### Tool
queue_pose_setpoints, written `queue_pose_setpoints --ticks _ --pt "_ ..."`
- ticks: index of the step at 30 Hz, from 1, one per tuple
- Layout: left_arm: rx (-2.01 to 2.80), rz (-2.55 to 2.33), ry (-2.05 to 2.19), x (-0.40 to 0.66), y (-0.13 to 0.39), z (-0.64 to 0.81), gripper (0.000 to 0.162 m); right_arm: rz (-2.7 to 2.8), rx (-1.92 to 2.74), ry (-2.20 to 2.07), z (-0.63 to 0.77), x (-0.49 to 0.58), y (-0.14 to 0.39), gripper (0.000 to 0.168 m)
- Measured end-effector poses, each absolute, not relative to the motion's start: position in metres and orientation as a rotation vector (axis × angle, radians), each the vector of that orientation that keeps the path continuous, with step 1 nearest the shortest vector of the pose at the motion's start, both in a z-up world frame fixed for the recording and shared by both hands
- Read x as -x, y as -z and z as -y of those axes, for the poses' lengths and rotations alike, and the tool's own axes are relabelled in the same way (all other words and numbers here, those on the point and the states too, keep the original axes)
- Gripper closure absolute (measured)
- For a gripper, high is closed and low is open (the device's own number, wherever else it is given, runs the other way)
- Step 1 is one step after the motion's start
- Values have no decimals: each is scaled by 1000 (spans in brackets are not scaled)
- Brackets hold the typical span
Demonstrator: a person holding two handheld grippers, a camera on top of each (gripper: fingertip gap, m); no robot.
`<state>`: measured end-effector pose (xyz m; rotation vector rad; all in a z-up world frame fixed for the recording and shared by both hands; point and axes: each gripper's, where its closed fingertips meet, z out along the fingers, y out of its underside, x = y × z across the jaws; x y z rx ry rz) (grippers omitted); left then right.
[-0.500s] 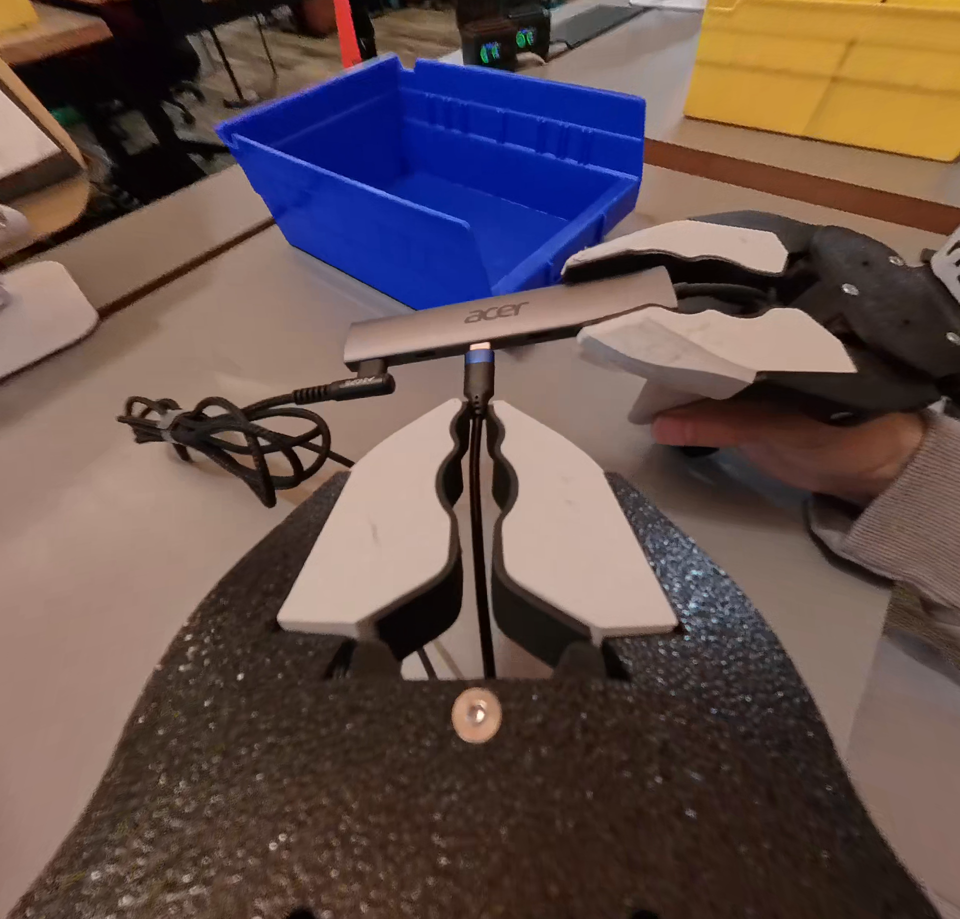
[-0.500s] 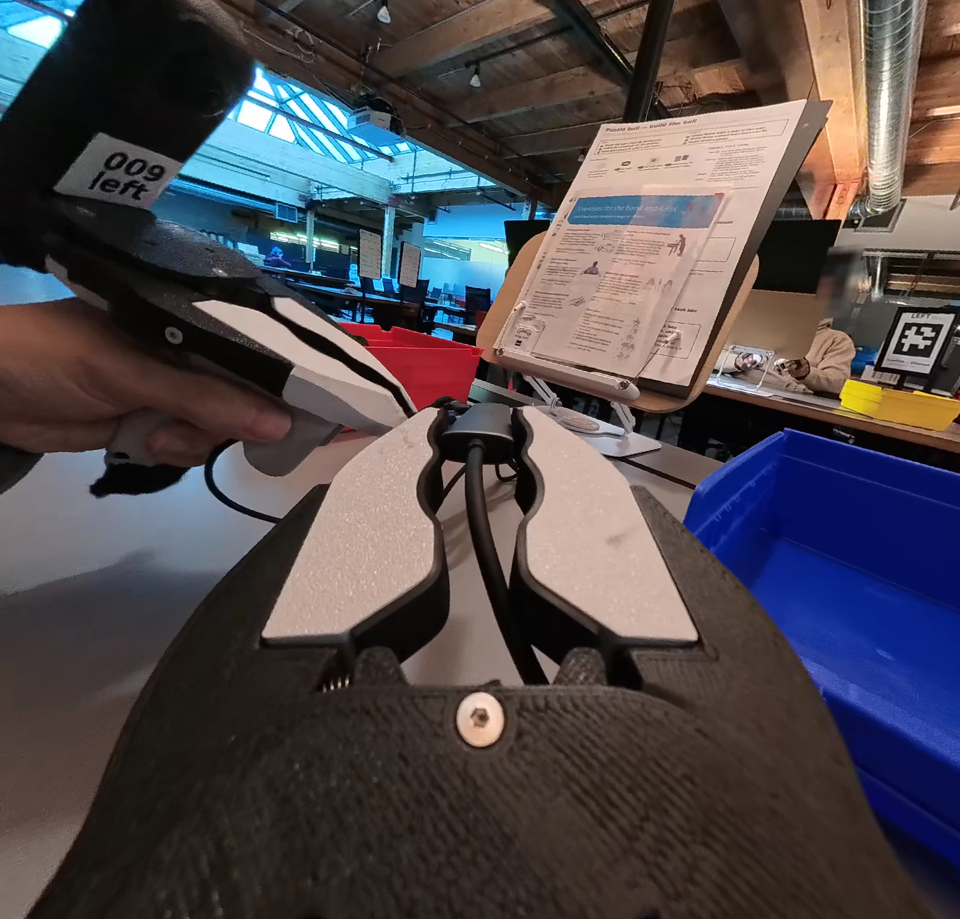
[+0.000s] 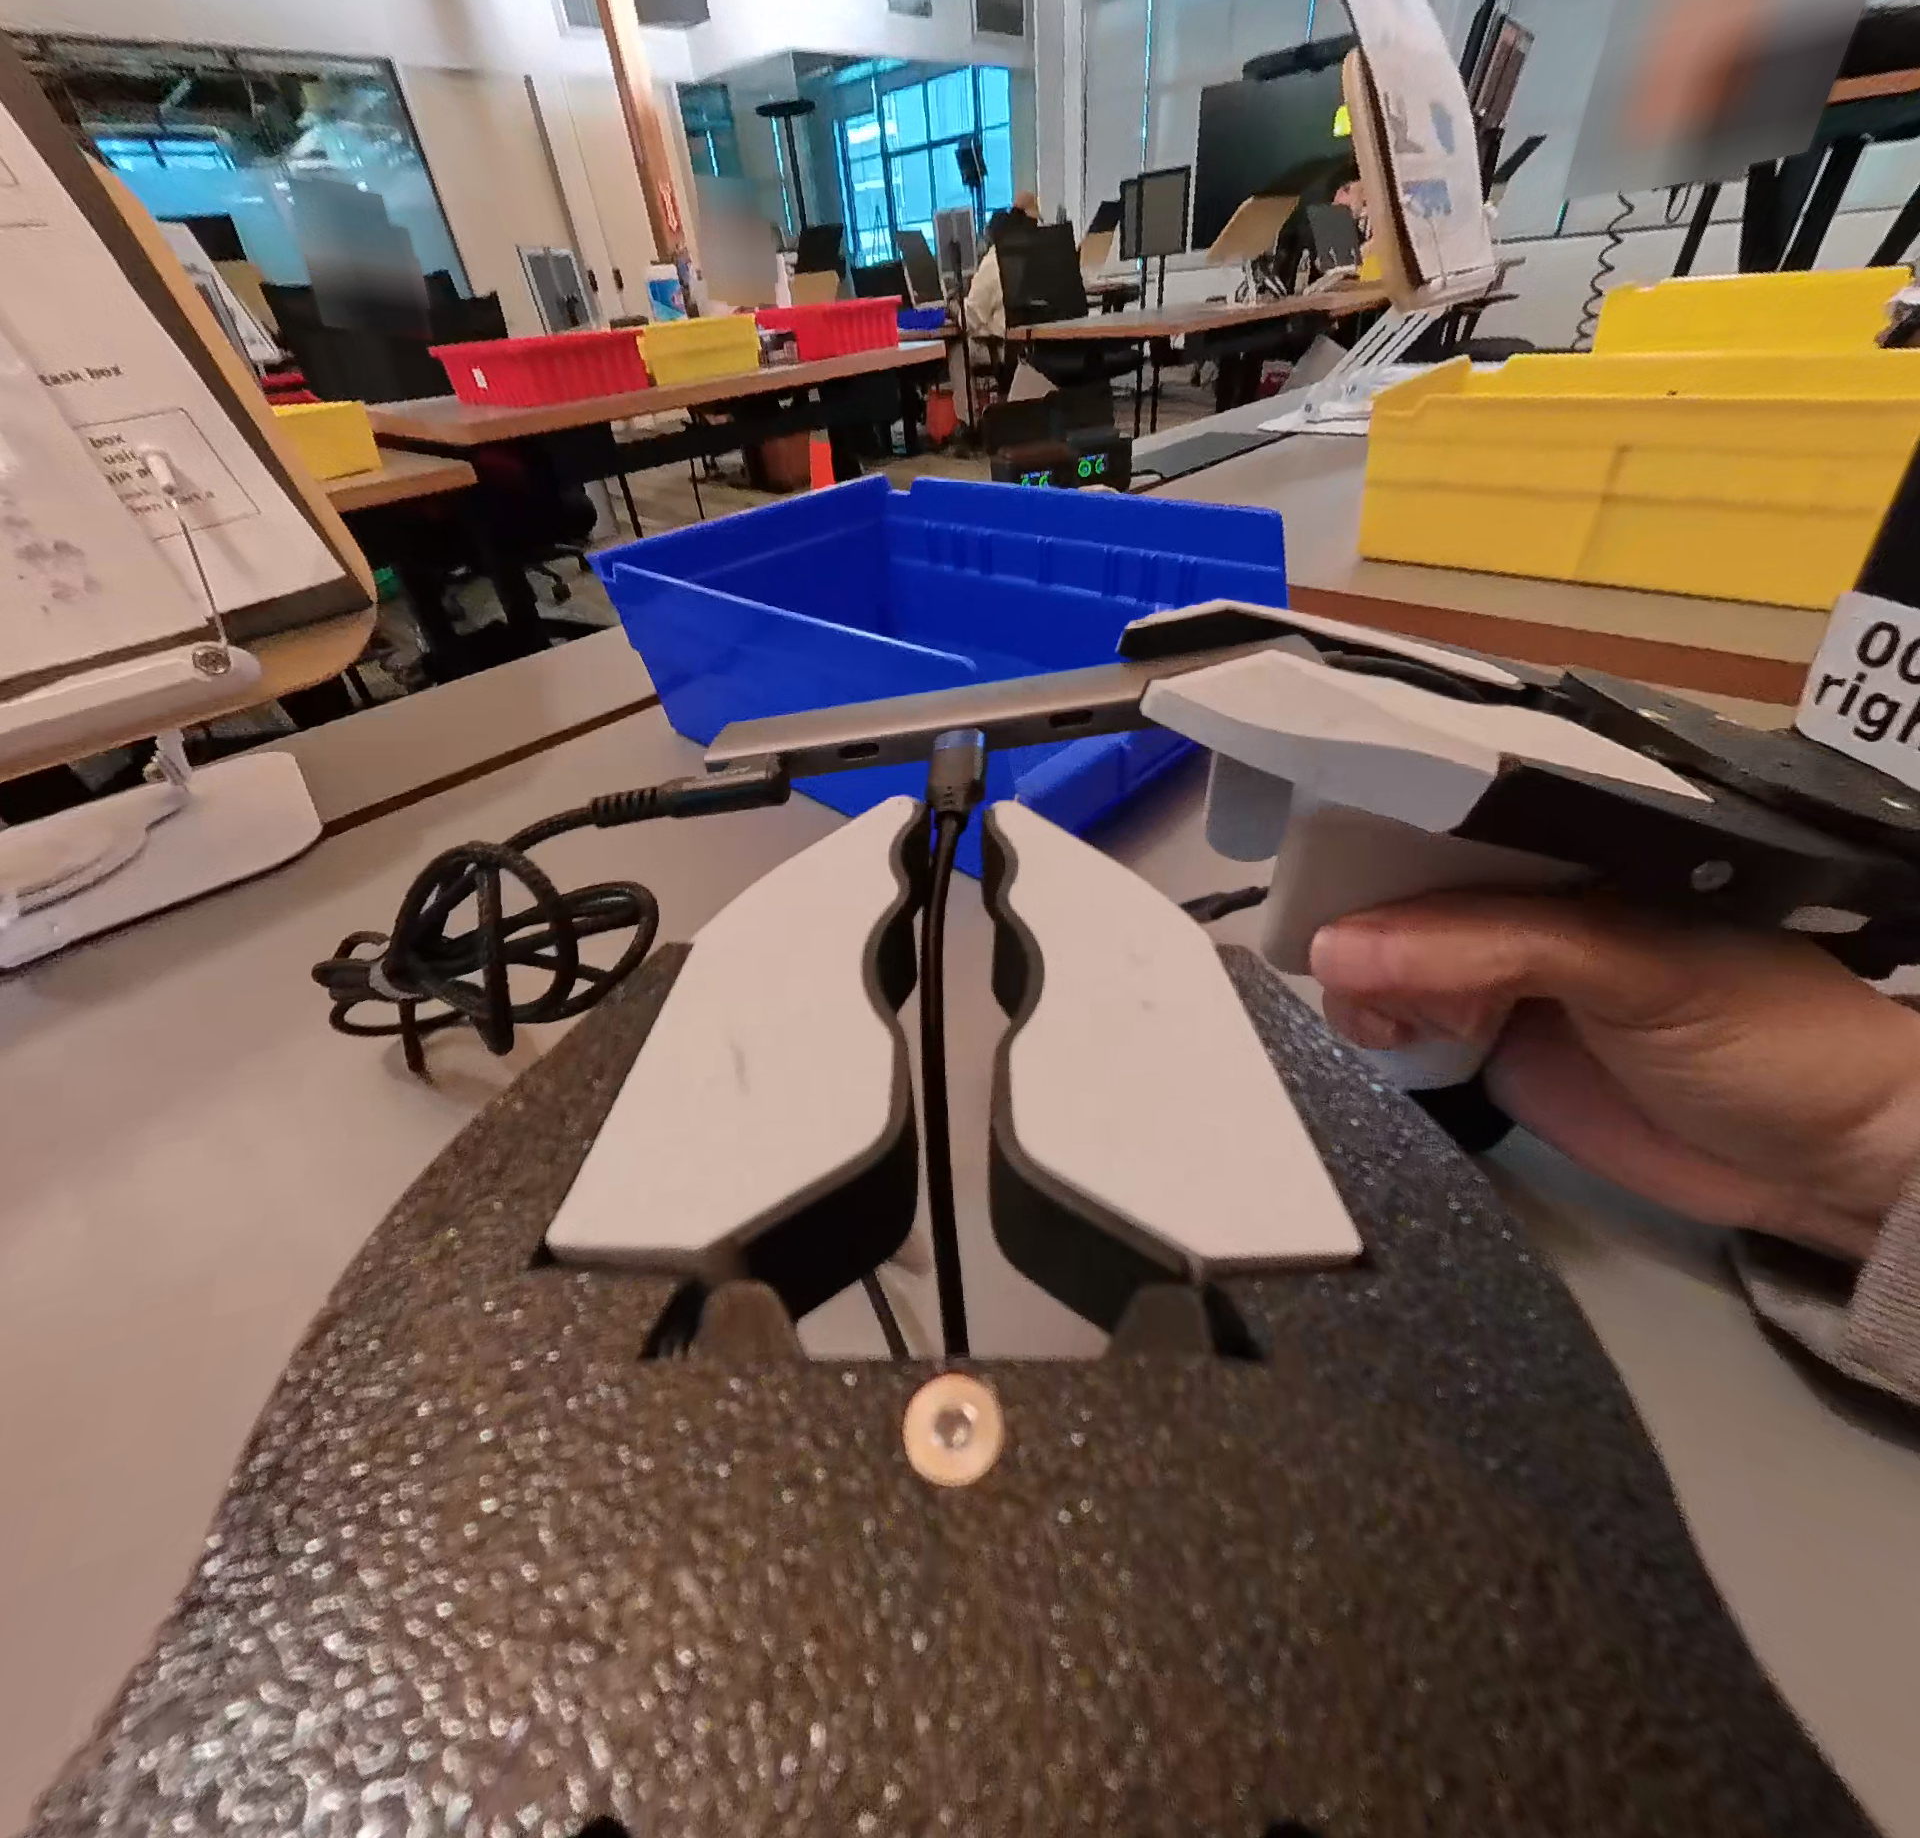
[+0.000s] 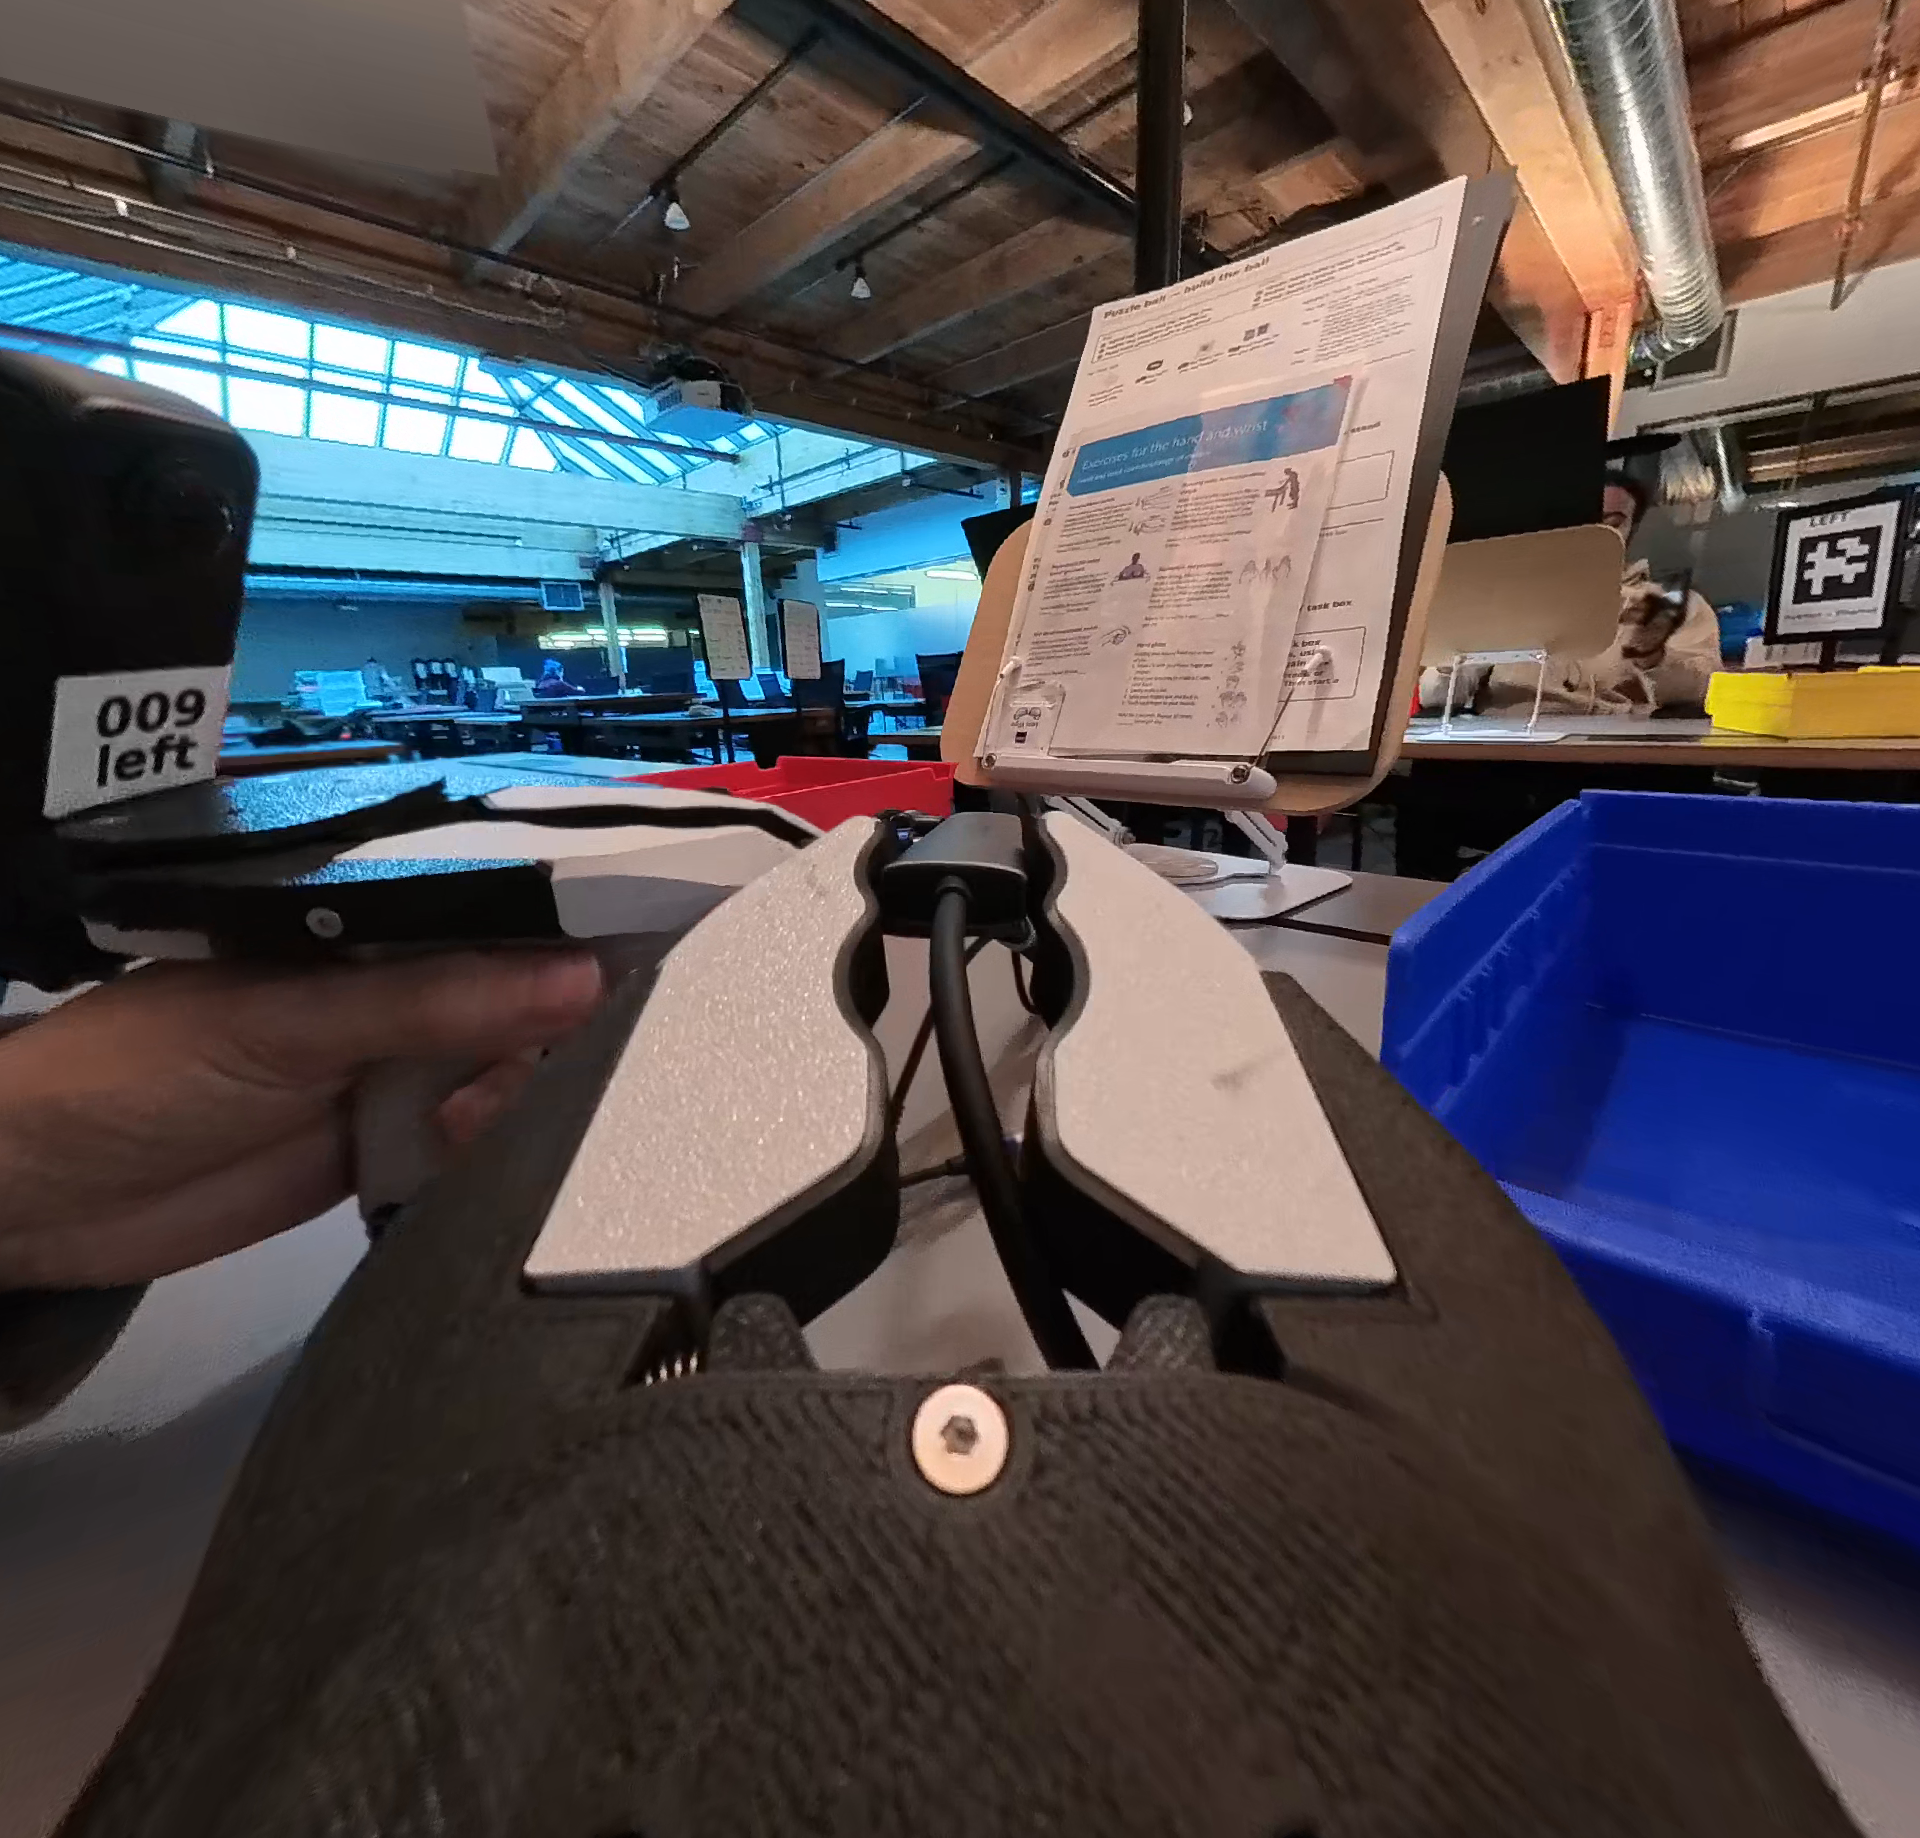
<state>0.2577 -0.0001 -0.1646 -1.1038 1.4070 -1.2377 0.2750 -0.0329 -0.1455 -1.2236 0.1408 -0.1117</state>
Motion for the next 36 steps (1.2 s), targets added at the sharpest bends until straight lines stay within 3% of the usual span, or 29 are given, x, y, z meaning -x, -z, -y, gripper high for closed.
queue_pose_setpoints --ticks 12,15,18,28,30,36 --pt "1076 -1266 1398 -260 155 2 155 -204 1179 22 34 -277 144 144" --pt "1066 -1276 1433 -260 156 8 143 -186 1183 27 34 -274 143 144" --pt "1100 -1257 1387 -262 159 2 153 -174 1195 37 30 -271 144 144" --pt "1125 -1226 1398 -259 157 -2 144 -158 1197 69 28 -268 144 144" --pt "1144 -1225 1410 -259 158 -3 151 -166 1191 67 29 -269 143 144" --pt "1128 -1217 1375 -257 157 -3 150 -152 1197 59 28 -267 144 144"
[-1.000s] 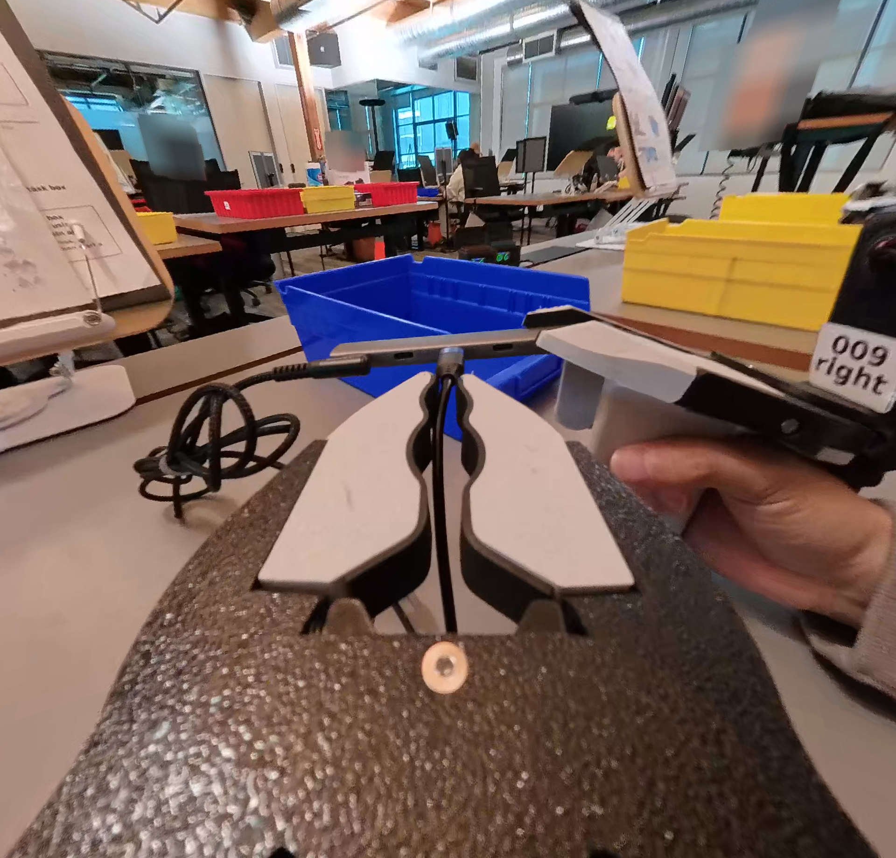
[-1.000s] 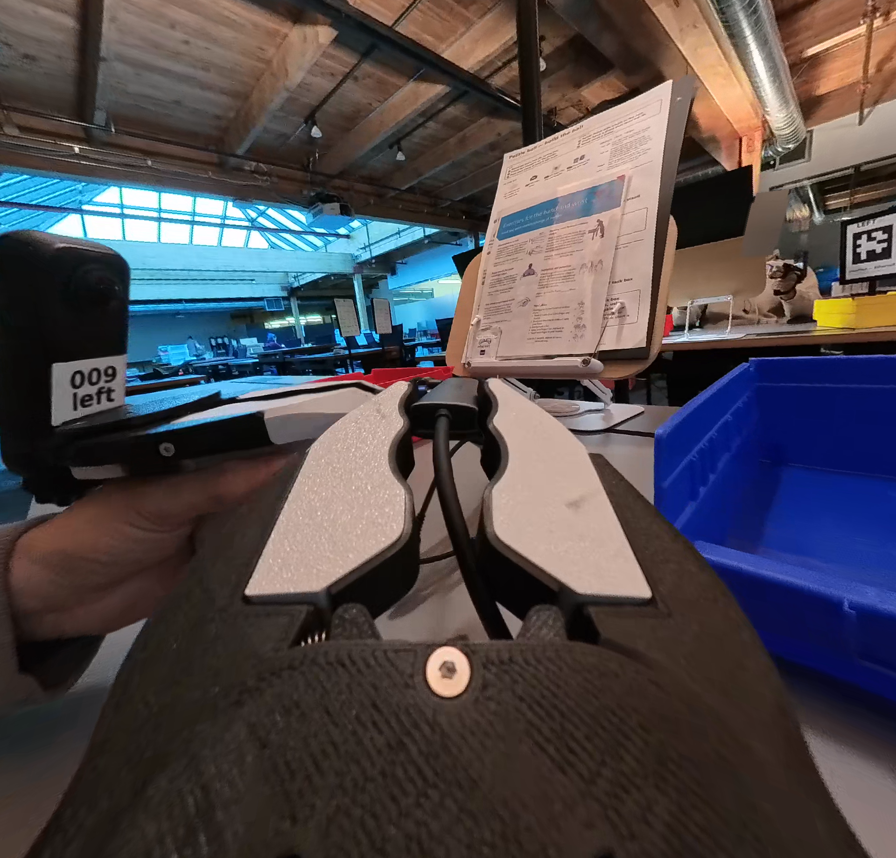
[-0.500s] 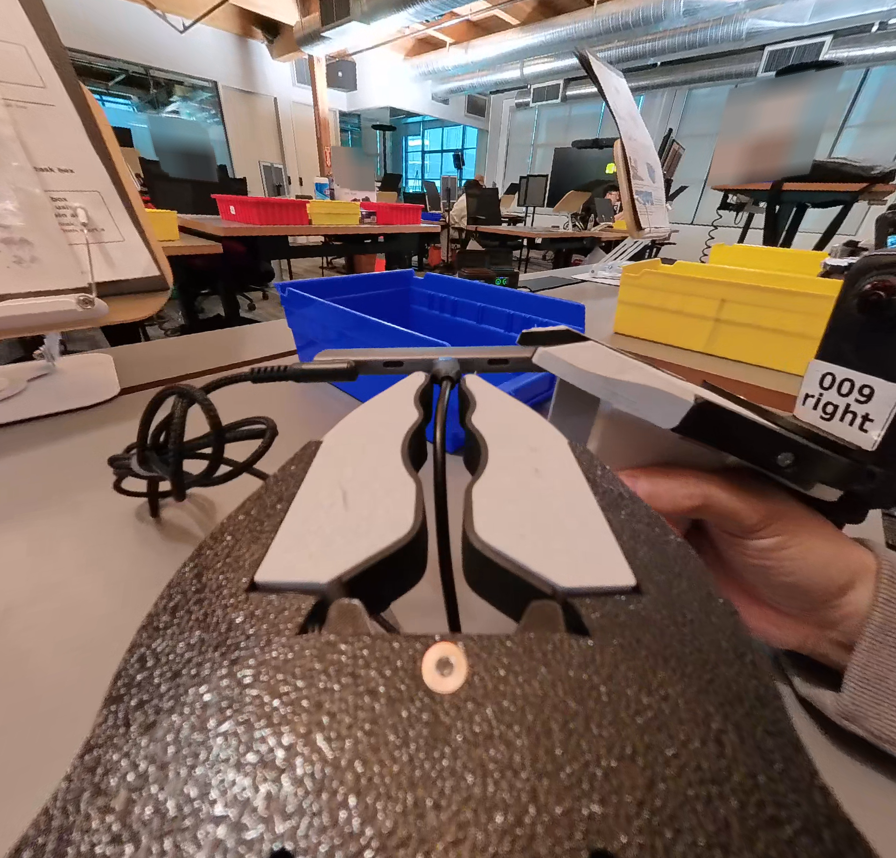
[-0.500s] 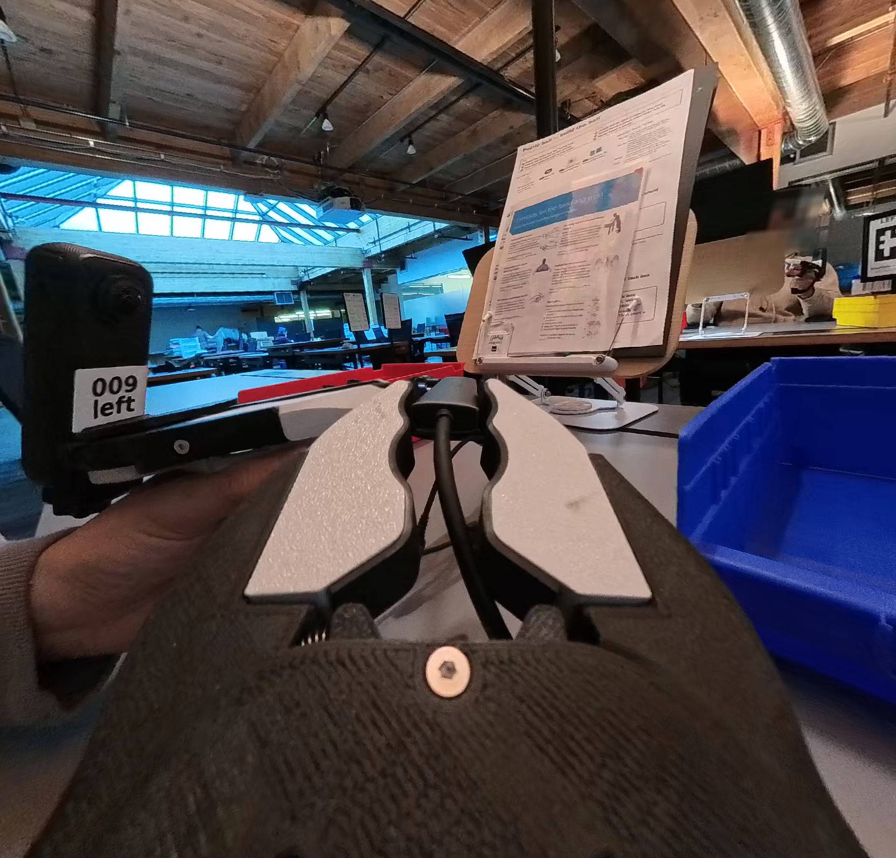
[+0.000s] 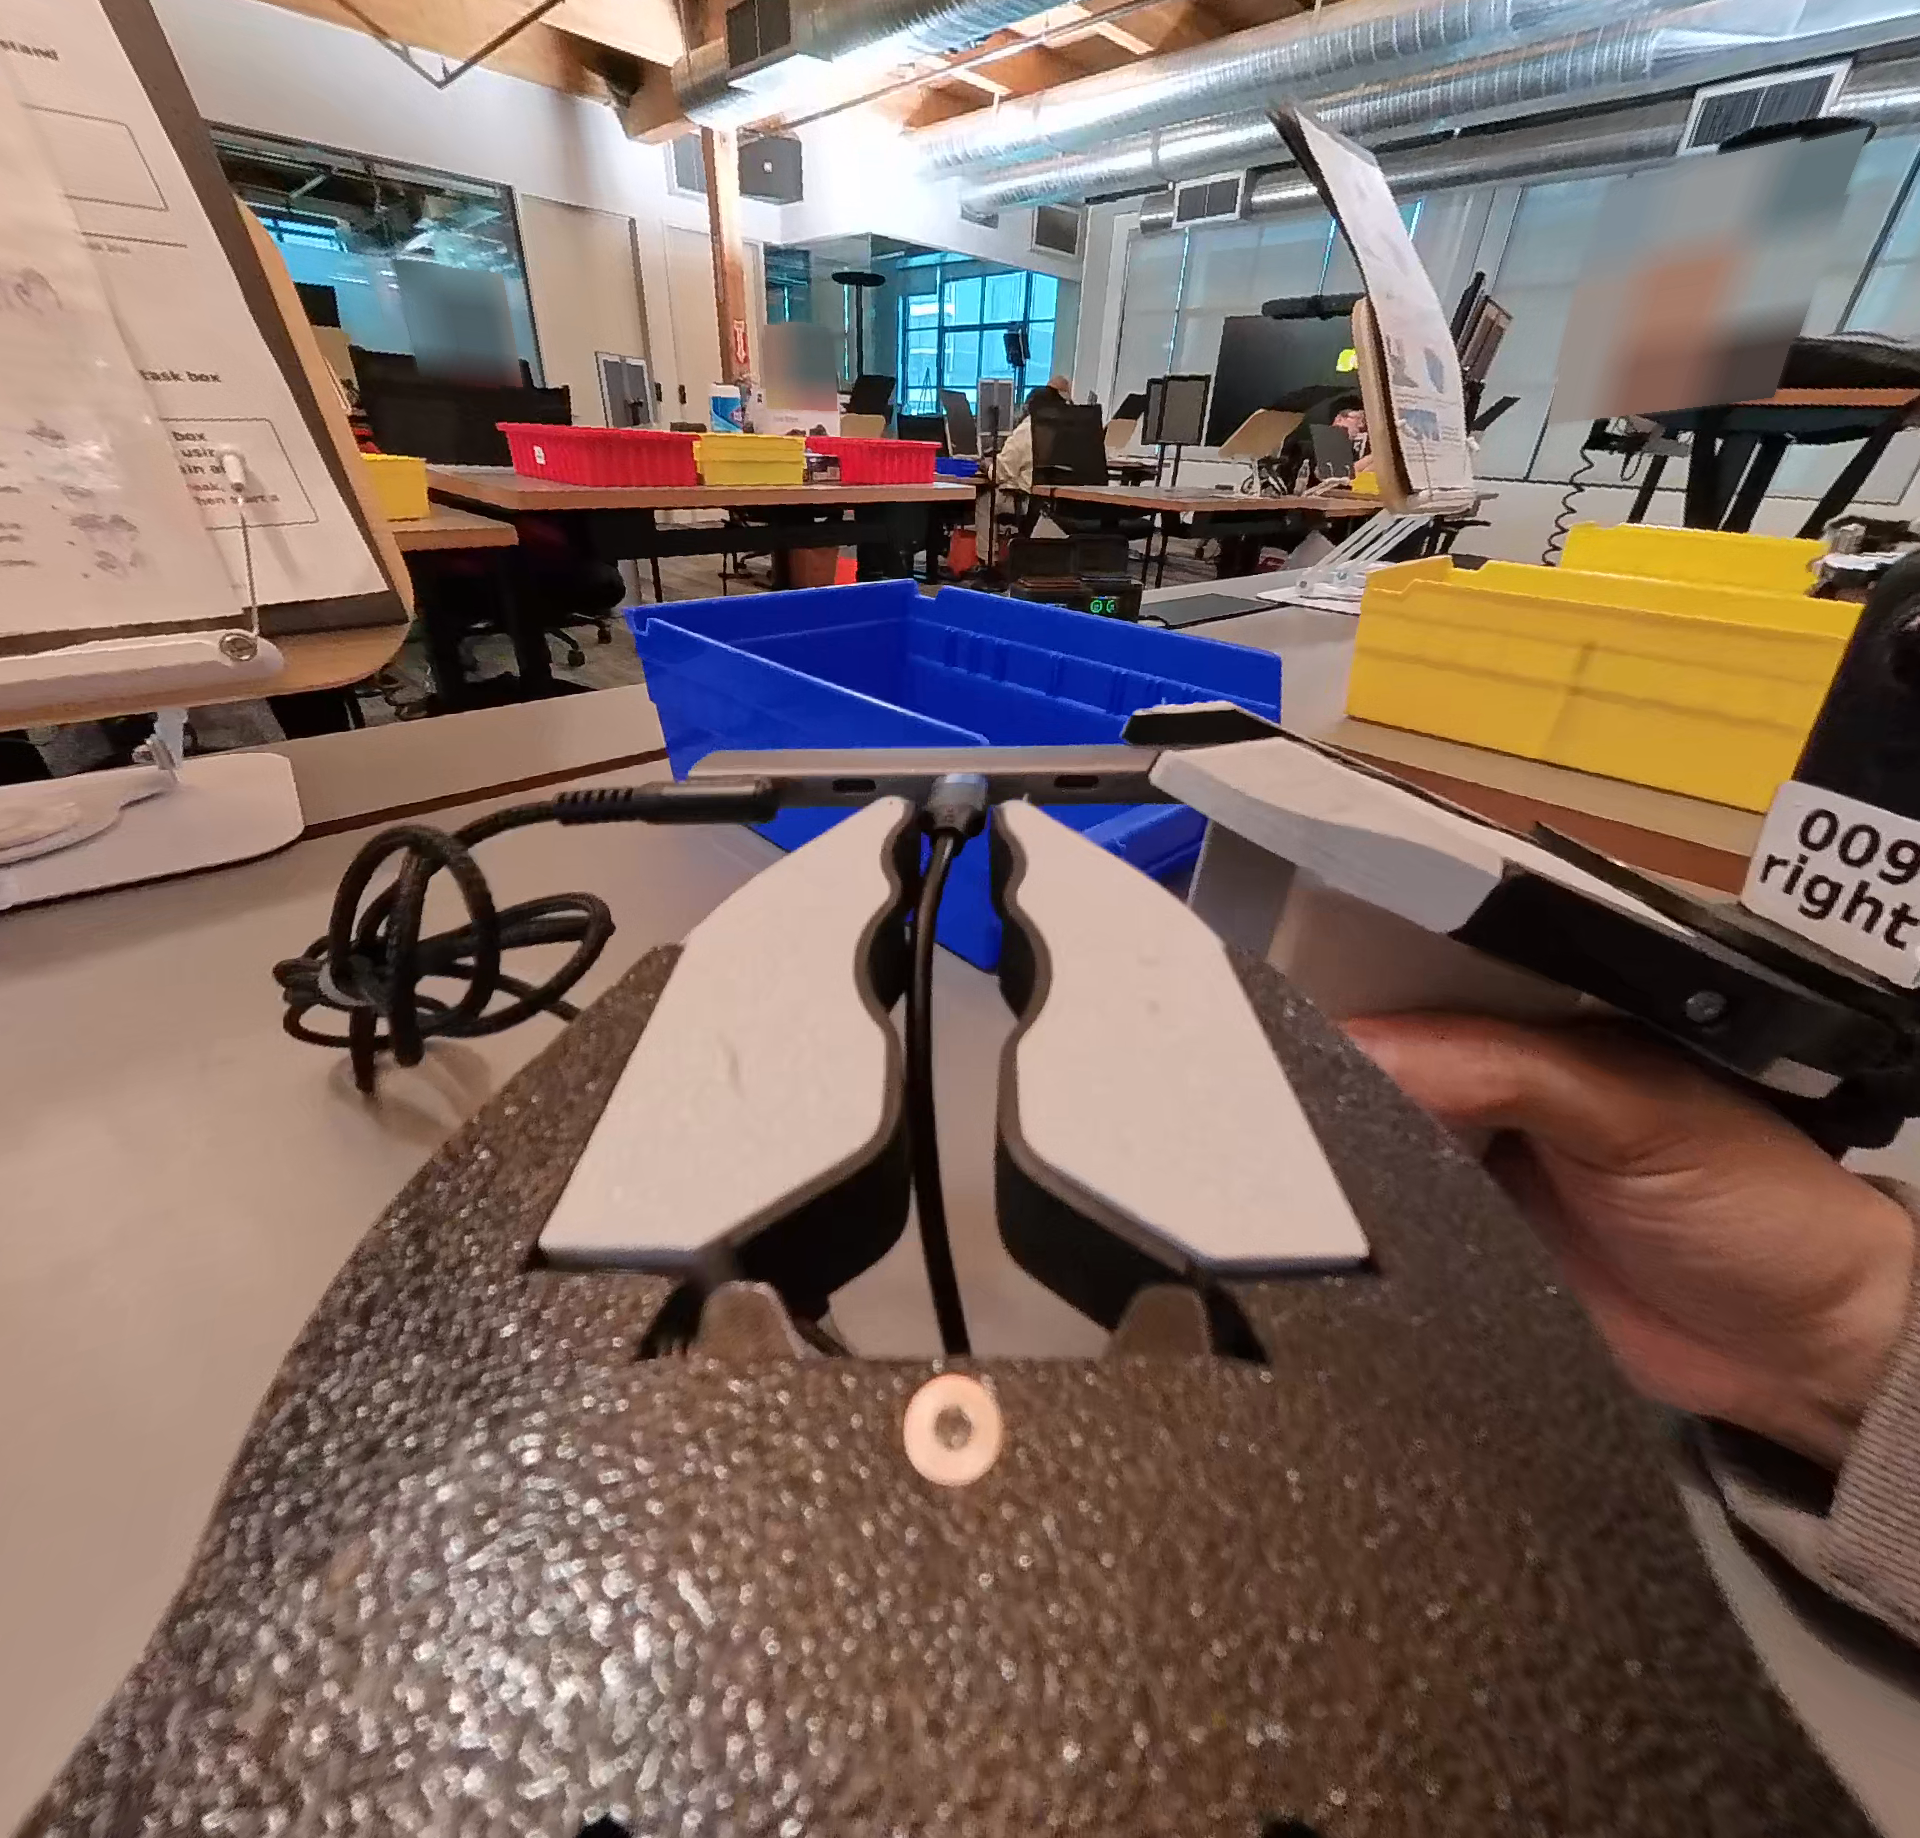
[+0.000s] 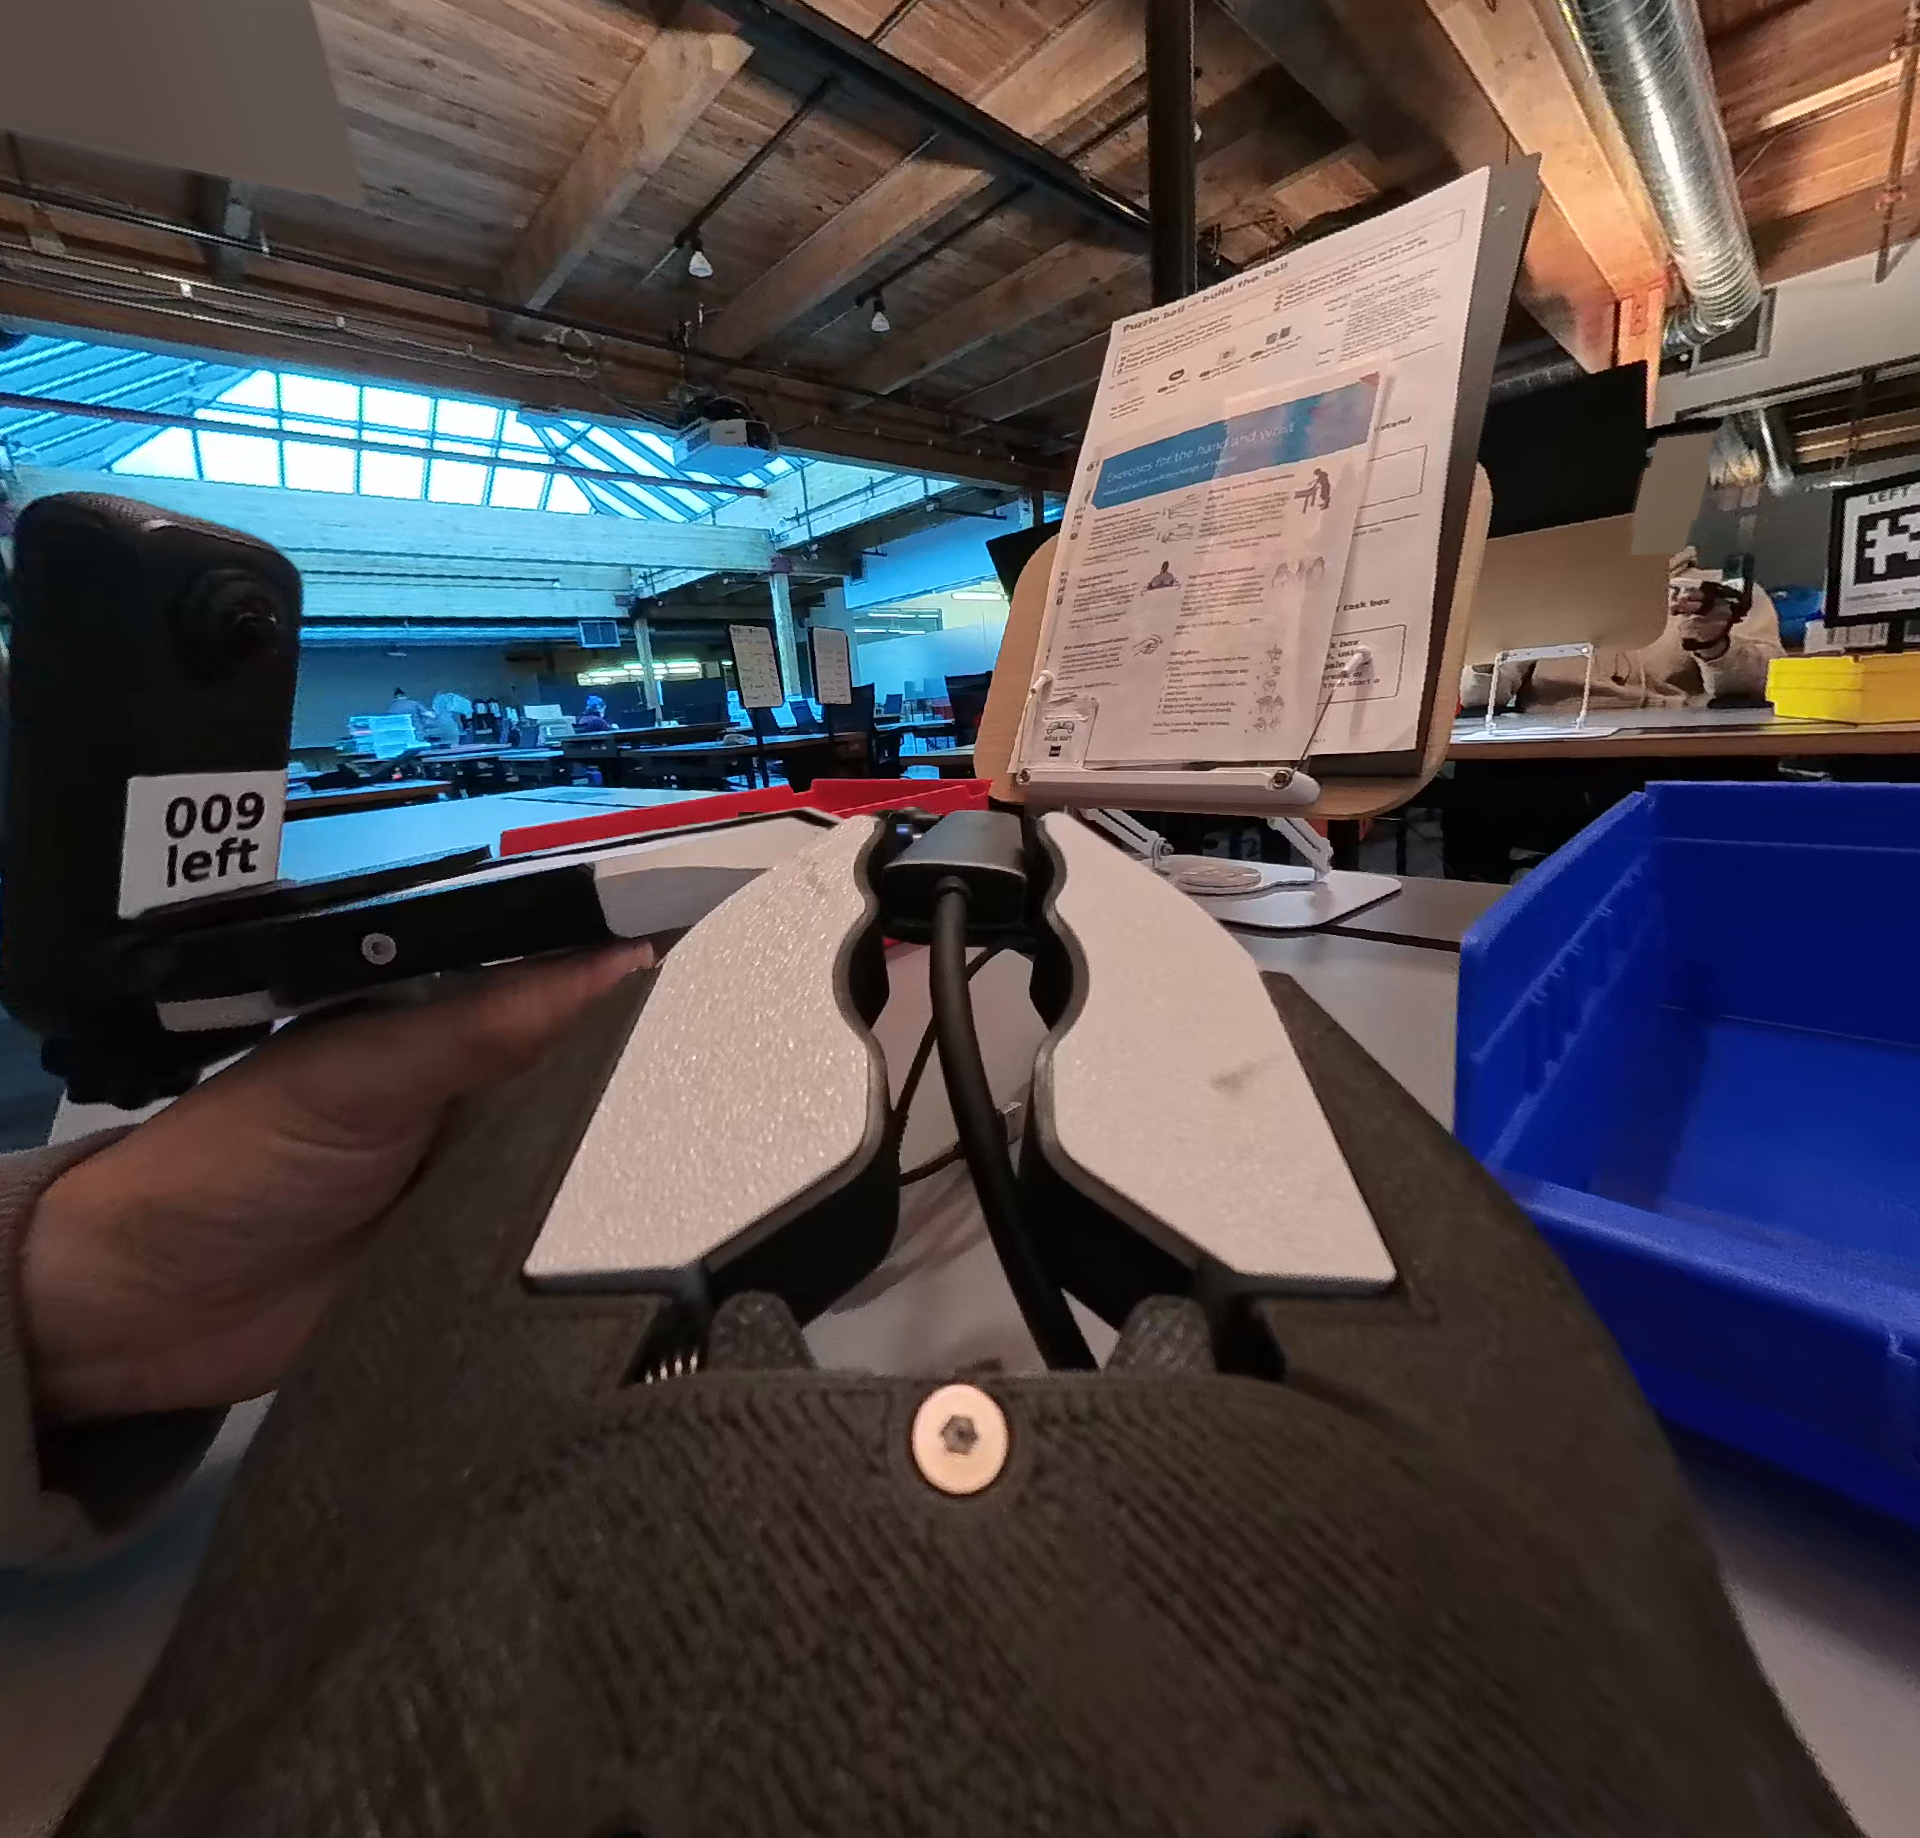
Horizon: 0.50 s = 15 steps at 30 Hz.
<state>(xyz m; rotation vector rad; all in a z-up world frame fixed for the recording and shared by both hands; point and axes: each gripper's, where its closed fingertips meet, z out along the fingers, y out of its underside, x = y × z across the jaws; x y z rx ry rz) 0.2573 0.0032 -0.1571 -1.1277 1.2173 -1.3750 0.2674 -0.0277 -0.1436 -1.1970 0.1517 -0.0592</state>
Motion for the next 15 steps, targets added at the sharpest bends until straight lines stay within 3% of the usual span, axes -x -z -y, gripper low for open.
queue_pose_setpoints --ticks 15 --pt "1190 -1329 1271 -256 163 -6 152 -110 1262 23 25 -262 149 143"
